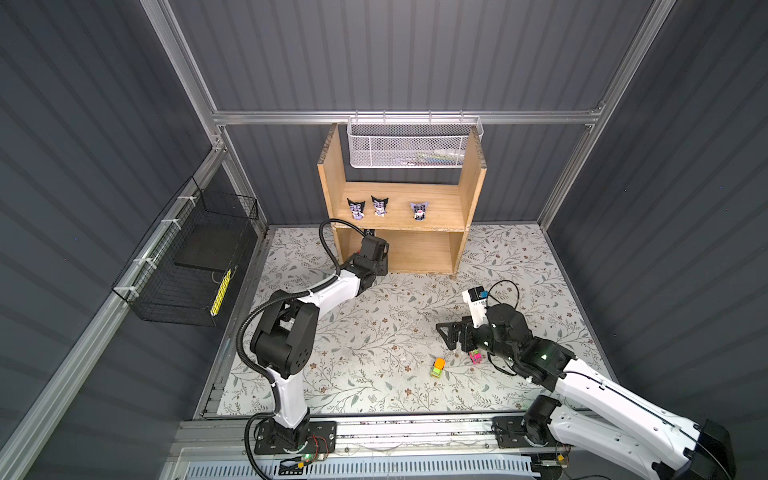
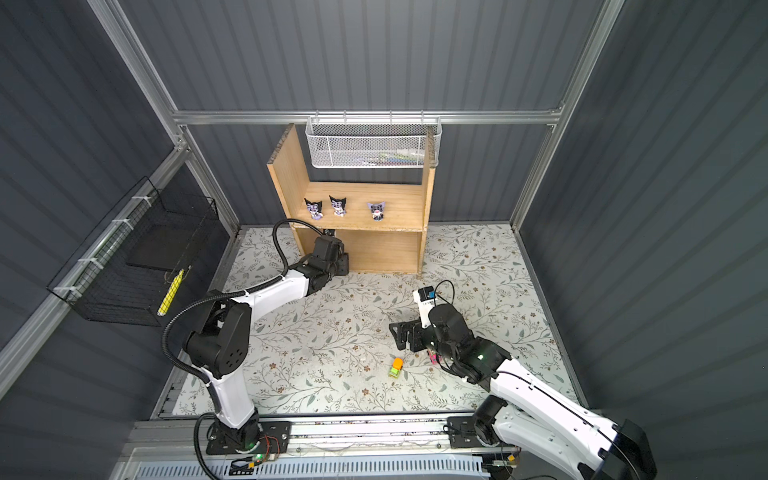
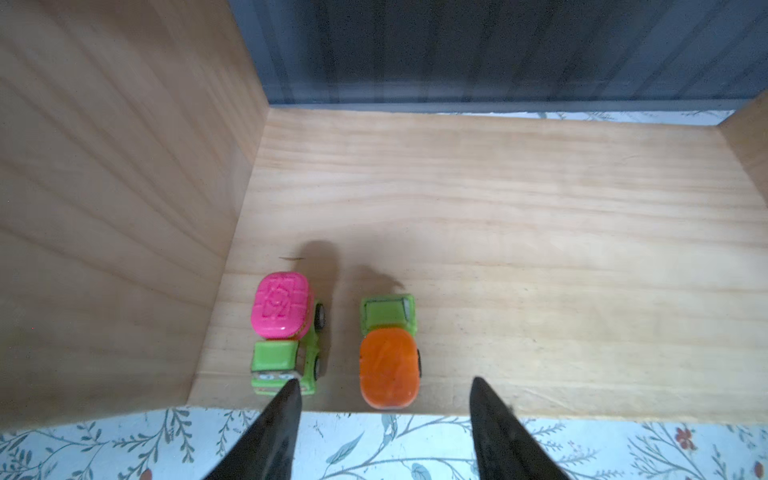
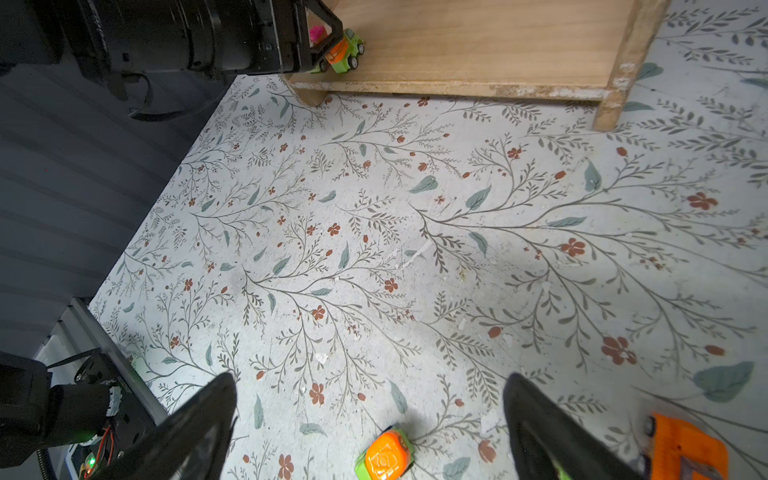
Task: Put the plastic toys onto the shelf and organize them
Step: 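Withdraw the left gripper from the shelf toward the other orange-topped green car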
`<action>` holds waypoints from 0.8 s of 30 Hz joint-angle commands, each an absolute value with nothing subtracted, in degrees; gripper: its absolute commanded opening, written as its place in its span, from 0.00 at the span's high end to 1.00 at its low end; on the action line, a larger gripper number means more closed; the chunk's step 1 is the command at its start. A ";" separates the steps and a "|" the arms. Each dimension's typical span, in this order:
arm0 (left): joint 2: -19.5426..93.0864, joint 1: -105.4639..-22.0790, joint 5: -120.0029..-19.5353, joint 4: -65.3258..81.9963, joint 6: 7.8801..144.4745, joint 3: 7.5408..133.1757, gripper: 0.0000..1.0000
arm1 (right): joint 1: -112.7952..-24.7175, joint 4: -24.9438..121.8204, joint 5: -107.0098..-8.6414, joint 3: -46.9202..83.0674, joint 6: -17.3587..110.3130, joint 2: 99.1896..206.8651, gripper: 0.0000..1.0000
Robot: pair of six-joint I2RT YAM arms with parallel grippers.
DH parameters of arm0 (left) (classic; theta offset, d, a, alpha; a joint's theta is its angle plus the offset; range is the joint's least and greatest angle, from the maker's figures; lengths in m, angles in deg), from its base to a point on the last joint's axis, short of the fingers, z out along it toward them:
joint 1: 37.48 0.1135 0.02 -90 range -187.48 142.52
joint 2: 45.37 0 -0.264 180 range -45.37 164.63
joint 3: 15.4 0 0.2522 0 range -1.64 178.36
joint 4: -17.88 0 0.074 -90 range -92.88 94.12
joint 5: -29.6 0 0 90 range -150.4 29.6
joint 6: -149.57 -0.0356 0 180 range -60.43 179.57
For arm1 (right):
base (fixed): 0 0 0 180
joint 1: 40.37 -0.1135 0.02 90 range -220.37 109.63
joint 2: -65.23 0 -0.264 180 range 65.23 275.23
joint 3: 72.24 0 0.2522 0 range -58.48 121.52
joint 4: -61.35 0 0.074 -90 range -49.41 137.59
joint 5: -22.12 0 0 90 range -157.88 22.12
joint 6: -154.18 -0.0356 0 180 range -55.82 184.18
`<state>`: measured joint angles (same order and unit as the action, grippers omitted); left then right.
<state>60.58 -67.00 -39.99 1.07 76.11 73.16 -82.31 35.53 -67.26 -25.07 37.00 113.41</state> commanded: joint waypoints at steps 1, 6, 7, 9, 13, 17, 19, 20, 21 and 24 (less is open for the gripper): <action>56.97 -67.16 -41.51 1.75 77.18 70.54 0.34 | -82.12 33.39 -66.43 -24.76 36.25 112.22 0.01; 52.46 -69.30 -41.64 2.45 79.34 63.44 0.30 | -84.11 31.55 -68.46 -24.11 35.70 112.33 0.01; 51.54 -69.61 -41.49 2.45 79.84 62.01 0.30 | -84.95 31.58 -69.04 -24.11 35.67 112.50 0.01; 49.19 -70.71 -41.20 2.51 81.26 58.43 0.29 | -86.91 31.53 -70.26 -23.95 35.13 112.91 0.01; 43.66 -73.89 -39.83 2.50 83.66 51.82 0.28 | -91.00 30.89 -73.45 -23.59 34.16 113.48 0.01; 37.60 -78.80 -36.92 2.09 87.25 43.75 0.27 | -94.11 30.12 -76.45 -22.22 33.07 114.16 0.01; 34.49 -80.77 -36.16 2.84 89.83 38.86 0.27 | -95.88 29.19 -78.47 -20.96 33.01 114.65 0.01; 32.57 -81.75 -35.29 2.63 91.34 36.46 0.26 | -96.78 28.59 -79.84 -20.23 33.04 114.86 0.01; 30.56 -82.48 -34.43 2.16 93.02 34.16 0.26 | -97.61 28.03 -80.93 -19.76 32.98 114.99 0.01; 24.02 -84.45 -33.70 1.15 96.05 28.68 0.26 | -99.30 27.40 -82.41 -19.37 32.45 114.84 0.01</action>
